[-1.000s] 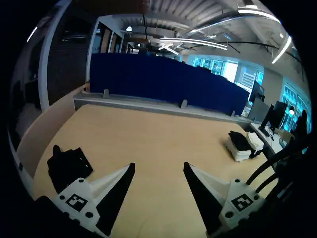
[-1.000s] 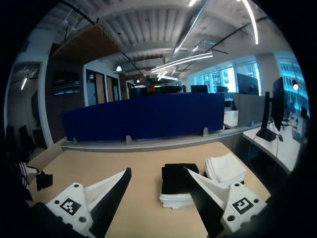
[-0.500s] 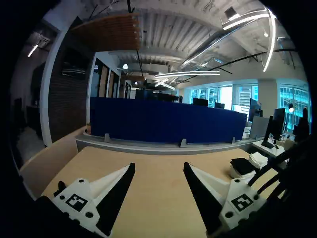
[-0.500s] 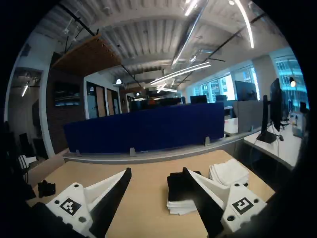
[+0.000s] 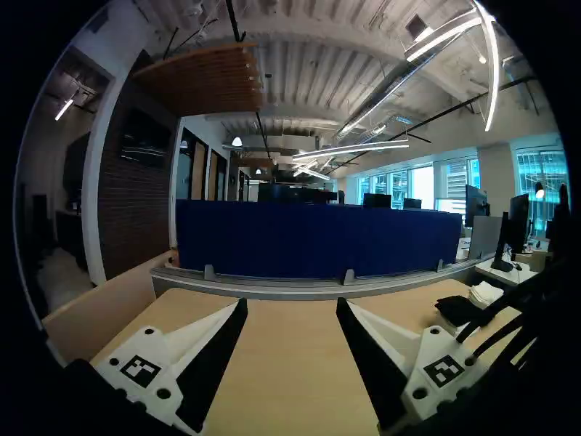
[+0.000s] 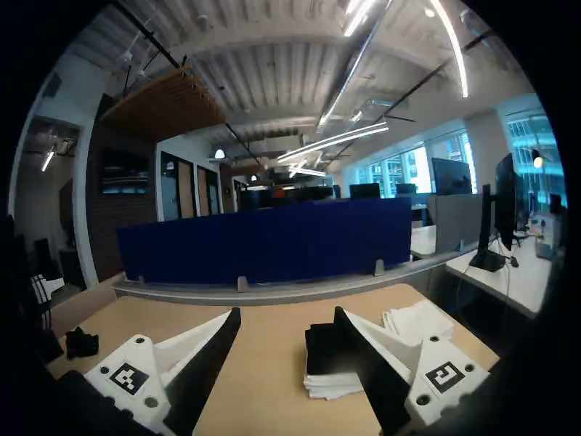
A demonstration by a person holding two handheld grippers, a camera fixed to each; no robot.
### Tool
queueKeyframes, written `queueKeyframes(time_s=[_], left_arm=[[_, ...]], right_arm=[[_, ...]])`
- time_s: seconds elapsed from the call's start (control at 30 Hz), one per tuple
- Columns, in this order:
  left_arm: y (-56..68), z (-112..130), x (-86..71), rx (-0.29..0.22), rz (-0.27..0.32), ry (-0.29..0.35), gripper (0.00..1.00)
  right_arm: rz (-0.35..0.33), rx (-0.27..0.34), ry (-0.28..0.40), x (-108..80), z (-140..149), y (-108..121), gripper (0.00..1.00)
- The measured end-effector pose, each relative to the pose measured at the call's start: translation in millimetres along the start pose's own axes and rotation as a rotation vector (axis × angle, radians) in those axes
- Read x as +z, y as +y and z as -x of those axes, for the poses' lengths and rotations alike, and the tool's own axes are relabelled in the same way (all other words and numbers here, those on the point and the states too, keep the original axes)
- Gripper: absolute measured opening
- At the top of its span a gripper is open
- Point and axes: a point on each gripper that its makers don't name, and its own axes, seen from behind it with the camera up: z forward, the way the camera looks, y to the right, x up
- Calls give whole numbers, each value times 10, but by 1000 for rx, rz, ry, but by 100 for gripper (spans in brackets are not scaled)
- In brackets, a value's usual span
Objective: Fold towel
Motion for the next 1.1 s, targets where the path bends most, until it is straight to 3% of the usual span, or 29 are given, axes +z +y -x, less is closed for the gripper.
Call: queueKeyframes(time_s=[0.27,0.5,0.87,1.1], left_arm=[[-35,144,19,2,-12,1,90],[-3,346,65,55,-10,4,90],[-72,615,84,47,-33,25,91],[-14,746,99,71,-34,43,90]], right_arm=[[-10,19,-23,-22,58,-94,100],[16,36,-46,-43,152,-71,100],[39,17,-78,-46,326,-108,100],[33,-19,-107,-29,423,-196,100]])
